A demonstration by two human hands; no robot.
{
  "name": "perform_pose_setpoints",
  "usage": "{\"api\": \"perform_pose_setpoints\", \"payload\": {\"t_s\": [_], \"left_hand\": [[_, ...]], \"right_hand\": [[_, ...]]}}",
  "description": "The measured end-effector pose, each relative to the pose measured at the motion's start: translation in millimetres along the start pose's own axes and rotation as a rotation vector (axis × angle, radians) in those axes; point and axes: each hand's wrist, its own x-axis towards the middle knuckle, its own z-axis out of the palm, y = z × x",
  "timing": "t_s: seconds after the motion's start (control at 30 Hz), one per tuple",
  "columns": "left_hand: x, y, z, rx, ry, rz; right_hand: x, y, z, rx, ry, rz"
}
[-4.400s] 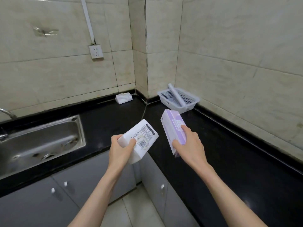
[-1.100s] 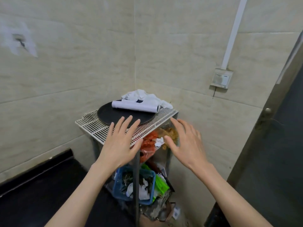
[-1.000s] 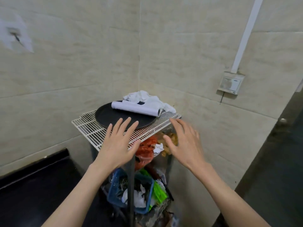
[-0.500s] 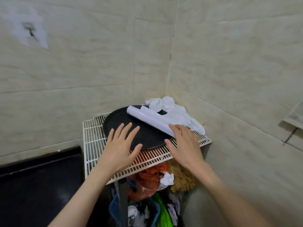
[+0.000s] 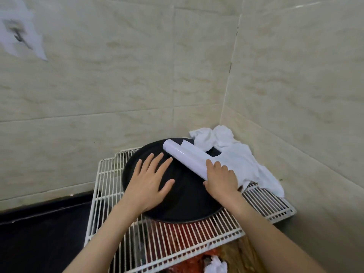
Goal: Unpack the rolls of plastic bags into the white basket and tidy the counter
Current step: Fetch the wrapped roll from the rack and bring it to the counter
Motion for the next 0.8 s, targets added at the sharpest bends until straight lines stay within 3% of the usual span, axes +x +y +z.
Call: {"api": "perform_pose_setpoints", "payload": {"t_s": [0.27,0.4,0.6,0.8], "left_hand": [[-24.5,3.7,-20.7,0.013,0.059,-0.089],[-83.9,7.3,-48.9,-0.025,0.190,-0.197],[-206.4,20.8,-87.8,-0.084,0.443,-0.462],[-325.8,22.3,-115.0,-0.324,0.647,-0.766]], "right_hand": [[-7.0,-8.3,-13.6,0.197,0.007,-0.162],[-32.5,-35.2,-45.9,0.504,-0.004,-0.278],[-100.3,-90.7,-77.7,1.210,-0.415,-0.356],[-192.8,-169.1,-67.0,1.324,-0.713,-0.565]]}}
